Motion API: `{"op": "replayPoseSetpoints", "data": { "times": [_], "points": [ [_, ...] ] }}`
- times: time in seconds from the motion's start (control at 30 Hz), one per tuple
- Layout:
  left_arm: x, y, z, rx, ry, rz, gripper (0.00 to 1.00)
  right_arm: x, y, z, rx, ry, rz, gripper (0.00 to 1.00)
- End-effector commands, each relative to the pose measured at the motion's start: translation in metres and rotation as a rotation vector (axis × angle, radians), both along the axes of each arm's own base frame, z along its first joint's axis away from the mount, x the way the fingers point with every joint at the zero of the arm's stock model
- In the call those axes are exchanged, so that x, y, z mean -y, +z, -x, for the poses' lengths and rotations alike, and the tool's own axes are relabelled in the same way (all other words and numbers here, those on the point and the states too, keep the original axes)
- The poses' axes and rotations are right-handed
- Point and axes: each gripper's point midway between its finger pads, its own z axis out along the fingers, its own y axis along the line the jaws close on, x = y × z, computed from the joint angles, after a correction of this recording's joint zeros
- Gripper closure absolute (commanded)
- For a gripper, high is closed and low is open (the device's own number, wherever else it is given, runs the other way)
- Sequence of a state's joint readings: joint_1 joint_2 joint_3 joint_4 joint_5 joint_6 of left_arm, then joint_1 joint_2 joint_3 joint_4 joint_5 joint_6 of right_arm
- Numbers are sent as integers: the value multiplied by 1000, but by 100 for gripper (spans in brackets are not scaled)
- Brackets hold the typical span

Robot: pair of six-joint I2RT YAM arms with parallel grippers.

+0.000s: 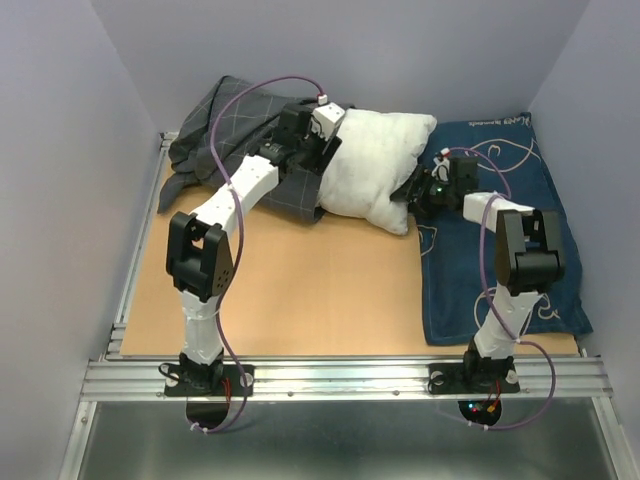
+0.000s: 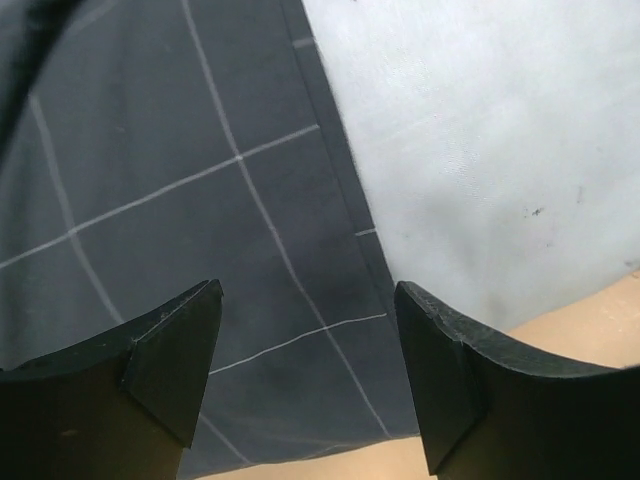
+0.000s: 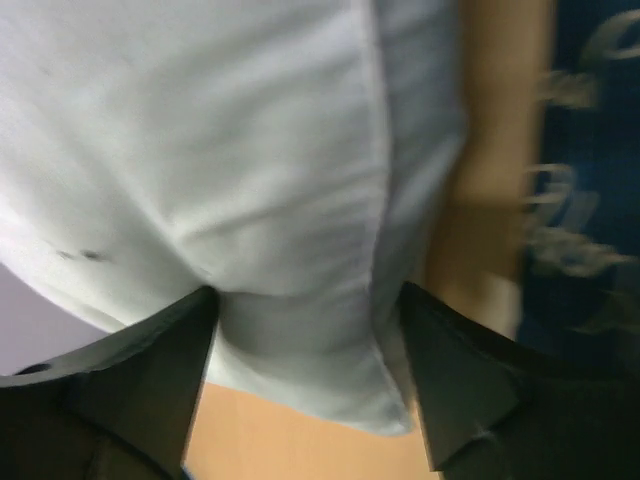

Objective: Put the pillow into the pillowcase

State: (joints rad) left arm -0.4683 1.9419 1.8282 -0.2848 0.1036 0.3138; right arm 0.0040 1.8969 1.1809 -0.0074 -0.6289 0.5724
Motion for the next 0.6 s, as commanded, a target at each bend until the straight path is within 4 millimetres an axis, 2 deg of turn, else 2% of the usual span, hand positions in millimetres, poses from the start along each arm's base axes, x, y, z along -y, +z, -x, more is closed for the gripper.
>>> {"op": "replayPoseSetpoints", "data": {
  "times": [0.0, 0.03, 0.07, 0.1, 0.13, 0.17, 0.2, 0.27, 0.37, 0.4, 0.47, 0.5, 0.53, 0.57],
  "points": [
    [0, 37, -4, 89, 38, 0, 23, -64, 36, 19, 133, 217, -85, 31],
    [0, 35, -2, 83, 30, -1, 25, -80, 39, 32, 128, 260, -97, 36],
    [-2, 42, 1, 96, 29, 4, 26, -89, 36, 52, 104, 302, -120, 44],
    [-2, 44, 3, 102, 25, 9, 27, -94, 37, 65, 91, 327, -134, 47],
    [-3, 44, 5, 104, 22, 4, 27, -99, 53, 79, 107, 341, -153, 48],
    [-6, 44, 5, 107, 31, -5, 27, -97, 44, 95, 68, 338, -158, 49],
    [-8, 47, 4, 120, 38, -12, 27, -95, 61, 104, 104, 338, -160, 49],
    [-10, 46, 2, 130, 40, -30, 27, -90, 69, 113, 132, 327, -139, 46],
    [-12, 43, -6, 145, 57, -64, 27, -84, 95, 120, 209, 312, -104, 22],
    [-12, 37, -11, 137, 61, -77, 27, -78, 96, 114, 222, 270, -65, 12],
    [-14, 42, -18, 163, 74, -108, 27, -67, 100, 104, 228, 216, -17, 5],
    [-14, 31, -22, 144, 76, -132, 27, -60, 97, 94, 228, 171, 14, 2],
    [-15, 29, -25, 140, 80, -146, 27, -57, 97, 87, 229, 151, 25, 2],
    [-15, 22, -29, 121, 81, -175, 27, -53, 86, 78, 207, 121, 49, 2]
  ]
}}
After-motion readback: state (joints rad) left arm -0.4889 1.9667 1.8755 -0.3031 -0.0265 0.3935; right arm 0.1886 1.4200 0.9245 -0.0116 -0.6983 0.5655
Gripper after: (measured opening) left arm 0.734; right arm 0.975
